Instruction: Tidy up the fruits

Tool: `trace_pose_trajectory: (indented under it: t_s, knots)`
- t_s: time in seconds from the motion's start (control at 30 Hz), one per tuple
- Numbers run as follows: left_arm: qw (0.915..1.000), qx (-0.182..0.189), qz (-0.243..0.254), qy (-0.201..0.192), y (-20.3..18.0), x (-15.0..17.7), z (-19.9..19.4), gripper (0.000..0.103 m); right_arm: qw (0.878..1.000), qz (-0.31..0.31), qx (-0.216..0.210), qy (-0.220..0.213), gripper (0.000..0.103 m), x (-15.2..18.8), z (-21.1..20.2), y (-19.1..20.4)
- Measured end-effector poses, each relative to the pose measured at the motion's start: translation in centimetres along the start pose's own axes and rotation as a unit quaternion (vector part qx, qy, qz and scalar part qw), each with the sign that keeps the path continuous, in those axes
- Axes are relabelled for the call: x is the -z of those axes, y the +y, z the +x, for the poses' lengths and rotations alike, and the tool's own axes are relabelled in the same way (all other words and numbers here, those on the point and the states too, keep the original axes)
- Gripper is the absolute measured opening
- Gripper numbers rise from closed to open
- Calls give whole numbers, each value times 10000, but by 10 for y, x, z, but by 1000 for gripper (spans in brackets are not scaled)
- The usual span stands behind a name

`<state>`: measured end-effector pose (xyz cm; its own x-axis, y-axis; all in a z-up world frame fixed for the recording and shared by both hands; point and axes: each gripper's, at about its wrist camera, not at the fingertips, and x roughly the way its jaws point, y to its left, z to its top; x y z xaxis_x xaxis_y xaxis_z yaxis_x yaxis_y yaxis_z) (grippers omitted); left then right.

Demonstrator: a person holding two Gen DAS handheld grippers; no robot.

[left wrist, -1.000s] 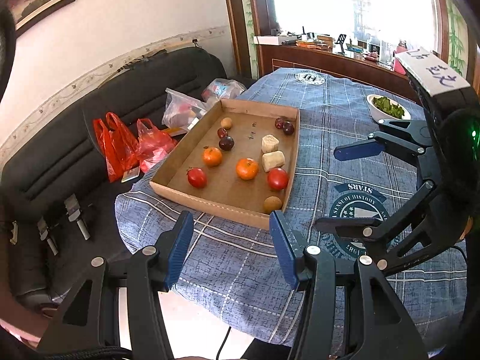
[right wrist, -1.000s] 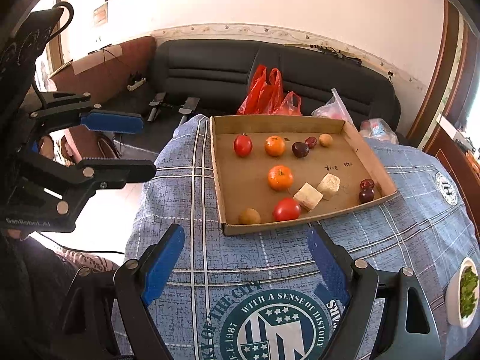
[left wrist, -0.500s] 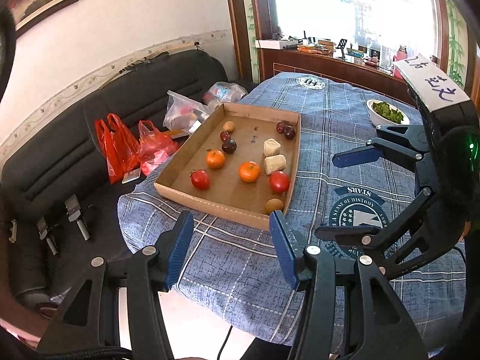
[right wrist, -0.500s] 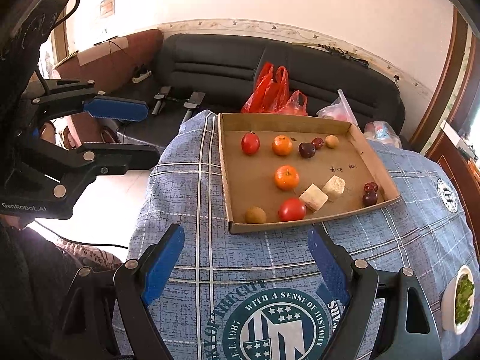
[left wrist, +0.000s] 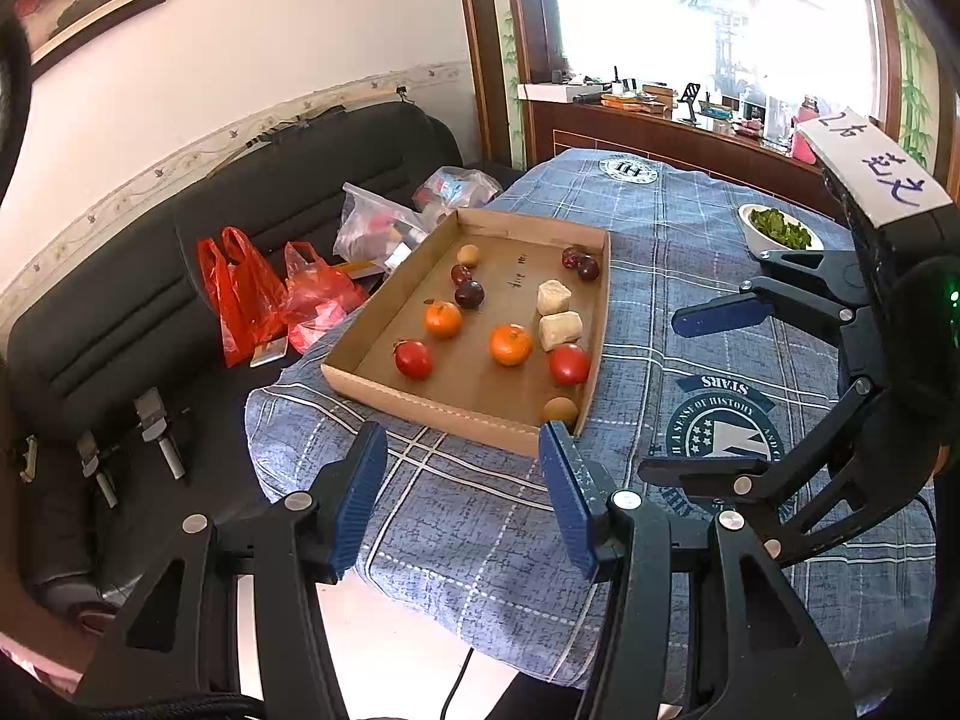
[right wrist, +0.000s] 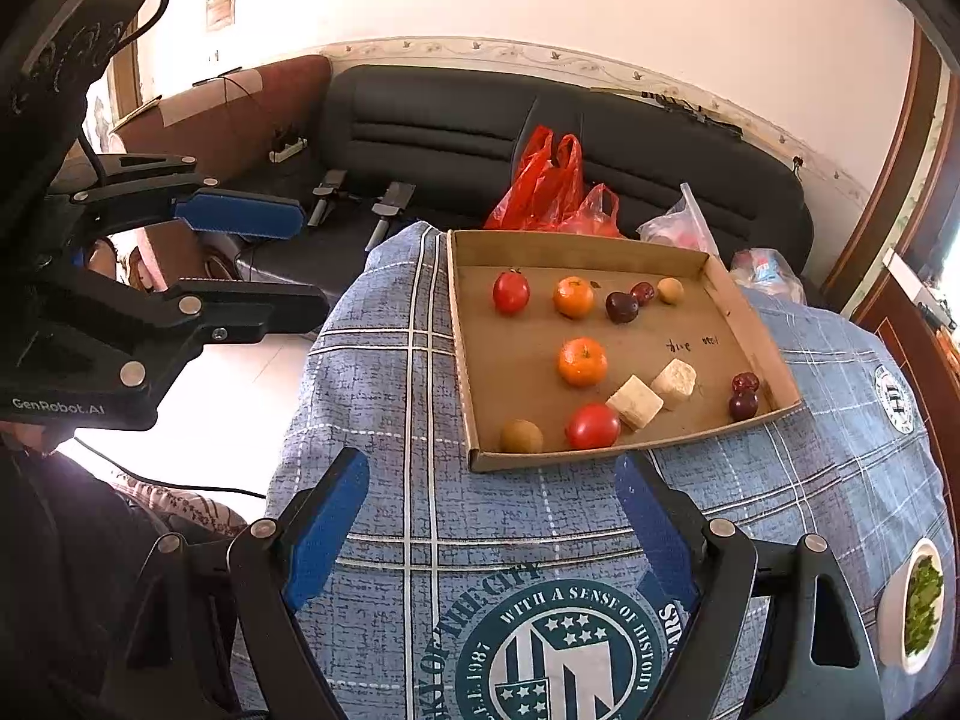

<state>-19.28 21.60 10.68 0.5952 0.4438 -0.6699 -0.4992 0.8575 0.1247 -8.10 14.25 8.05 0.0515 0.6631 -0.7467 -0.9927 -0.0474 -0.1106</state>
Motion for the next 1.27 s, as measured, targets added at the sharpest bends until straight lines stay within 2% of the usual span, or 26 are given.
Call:
trace_pose_trajectory:
  t_s: [1.27]
  knots:
    - [9995,-266,-169,50,13,3,6,52,9998,-40,-115,173,85,-3,17,5]
